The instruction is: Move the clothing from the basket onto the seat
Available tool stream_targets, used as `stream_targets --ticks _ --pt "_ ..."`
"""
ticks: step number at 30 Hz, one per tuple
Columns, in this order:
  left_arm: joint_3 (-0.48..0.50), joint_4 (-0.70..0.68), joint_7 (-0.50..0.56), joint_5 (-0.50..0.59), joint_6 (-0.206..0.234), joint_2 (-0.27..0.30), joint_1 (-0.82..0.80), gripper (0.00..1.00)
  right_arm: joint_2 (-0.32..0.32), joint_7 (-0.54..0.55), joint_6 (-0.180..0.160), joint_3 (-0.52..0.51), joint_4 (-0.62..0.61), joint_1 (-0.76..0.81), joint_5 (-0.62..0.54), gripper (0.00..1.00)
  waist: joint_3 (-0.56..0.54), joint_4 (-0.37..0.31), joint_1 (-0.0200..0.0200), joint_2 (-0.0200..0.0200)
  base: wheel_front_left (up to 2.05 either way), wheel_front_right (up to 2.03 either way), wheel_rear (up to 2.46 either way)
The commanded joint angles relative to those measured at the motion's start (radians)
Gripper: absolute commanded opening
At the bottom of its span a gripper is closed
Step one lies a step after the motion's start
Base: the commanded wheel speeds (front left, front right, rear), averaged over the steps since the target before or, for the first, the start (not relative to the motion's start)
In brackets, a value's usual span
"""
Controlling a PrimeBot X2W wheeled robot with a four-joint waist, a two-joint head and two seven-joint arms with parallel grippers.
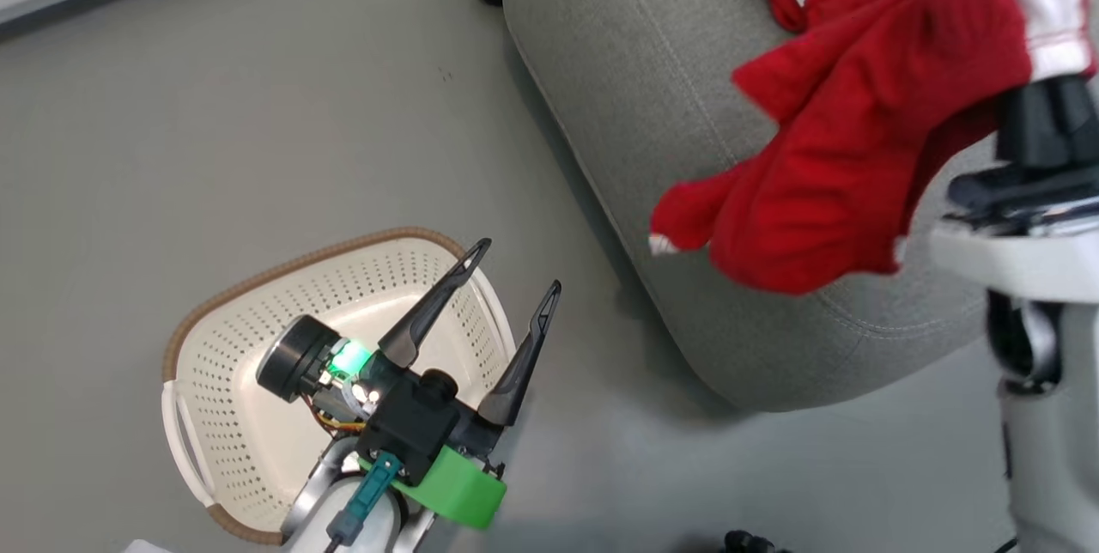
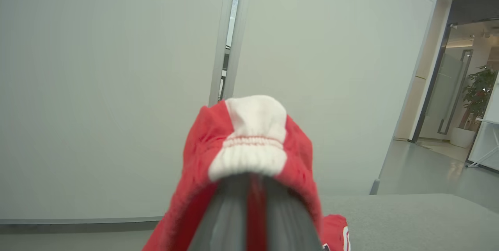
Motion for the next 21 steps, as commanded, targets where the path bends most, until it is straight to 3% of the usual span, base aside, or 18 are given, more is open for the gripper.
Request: stream_targets --ticks 1,7,12,21 --pt "-0.002 0.000 -0.001 -0.003 -0.004 0.014 -0.028 1.00 -0.029 -0.002 -0.001 -0.040 -0.008 -0.054 0.013 0.00 0.115 0.018 0.0000 -0.0001 0.00 0.00 0.00" --pt "-0.017 -0.008 -0.001 -0.003 -0.011 0.037 -0.087 1.00 -0.176 -0.002 -0.001 -0.215 0.054 -0.267 0.029 0.00 0.219 0.092 0.0000 -0.0001 0.00 0.00 0.00" --pt "-0.023 -0.010 -0.001 0.002 -0.013 0.063 -0.135 1.00 -0.309 -0.002 -0.001 -0.288 0.228 -0.437 0.028 0.00 0.299 0.141 0.0000 -0.0001 0.00 0.00 0.00" --pt "-0.028 -0.008 -0.001 0.008 -0.011 0.073 -0.198 1.00 -0.344 -0.002 -0.001 -0.360 0.620 -0.563 -0.113 0.00 0.381 0.195 0.0000 -0.0001 0.00 0.00 0.00"
